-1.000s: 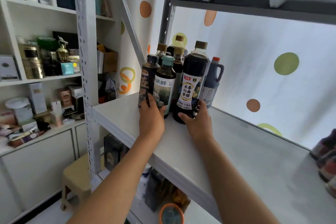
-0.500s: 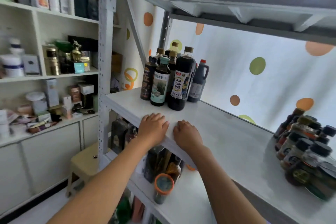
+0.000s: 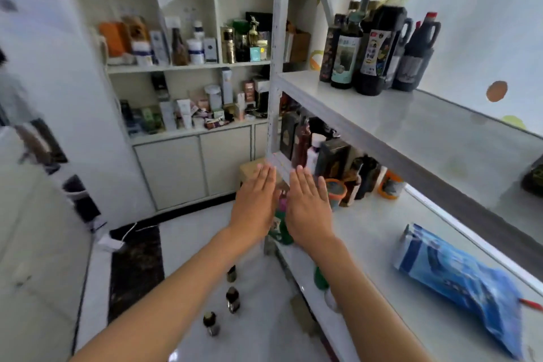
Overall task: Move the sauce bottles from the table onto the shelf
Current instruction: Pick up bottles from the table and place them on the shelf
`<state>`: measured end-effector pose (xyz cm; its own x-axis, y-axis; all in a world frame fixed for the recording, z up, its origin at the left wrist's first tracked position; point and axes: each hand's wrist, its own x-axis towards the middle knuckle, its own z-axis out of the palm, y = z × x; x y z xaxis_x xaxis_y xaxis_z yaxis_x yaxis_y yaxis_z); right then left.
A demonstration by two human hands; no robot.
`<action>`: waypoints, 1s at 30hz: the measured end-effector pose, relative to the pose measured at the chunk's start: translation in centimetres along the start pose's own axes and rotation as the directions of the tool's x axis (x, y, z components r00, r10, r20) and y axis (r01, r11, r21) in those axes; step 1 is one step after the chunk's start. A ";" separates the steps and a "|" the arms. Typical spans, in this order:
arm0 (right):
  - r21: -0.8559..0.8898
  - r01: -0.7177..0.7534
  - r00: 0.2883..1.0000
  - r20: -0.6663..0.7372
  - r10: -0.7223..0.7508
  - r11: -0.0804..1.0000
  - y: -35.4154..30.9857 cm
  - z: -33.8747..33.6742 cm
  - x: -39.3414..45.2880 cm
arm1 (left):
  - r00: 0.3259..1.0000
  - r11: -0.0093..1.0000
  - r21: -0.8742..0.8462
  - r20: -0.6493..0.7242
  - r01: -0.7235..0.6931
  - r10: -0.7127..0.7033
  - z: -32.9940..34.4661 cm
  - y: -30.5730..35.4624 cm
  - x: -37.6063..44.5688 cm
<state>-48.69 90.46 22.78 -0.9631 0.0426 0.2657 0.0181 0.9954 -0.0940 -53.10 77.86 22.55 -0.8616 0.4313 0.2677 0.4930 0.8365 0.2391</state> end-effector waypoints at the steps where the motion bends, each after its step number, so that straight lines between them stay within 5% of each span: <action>1: 0.036 0.039 0.999 0.012 -0.040 0.999 -1.7 0.4 -0.8 | 0.999 0.999 0.023 0.009 0.030 -0.031 -0.3 -0.9 -2.1; 6: 0.215 0.277 0.957 0.022 -0.288 0.936 -12.1 2.4 -6.0 | 0.969 0.968 0.076 -0.069 0.241 -0.236 -2.3 -7.4 -13.1; 15: 0.376 0.596 0.760 0.020 -0.650 0.709 -33.3 5.6 -15.9 | 0.723 0.734 0.060 -0.244 0.676 -0.646 -8.4 -19.7 -36.1; 23: 0.515 0.769 0.461 -0.037 -0.887 0.378 -55.4 5.1 -30.1 | 0.336 0.385 -0.053 -0.390 0.921 -0.857 -16.1 -27.2 -61.4; 30: 0.588 0.791 0.190 0.024 -0.981 0.168 -71.9 5.9 -43.7 | -0.015 0.078 -0.191 -0.443 0.978 -0.897 -19.5 -32.3 -80.9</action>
<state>-9.46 16.54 12.27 -0.2075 -0.9709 0.1199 -0.9170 0.1504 -0.3694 3.01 9.37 11.34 -0.3757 -0.9060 0.1950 -0.7812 0.4228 0.4593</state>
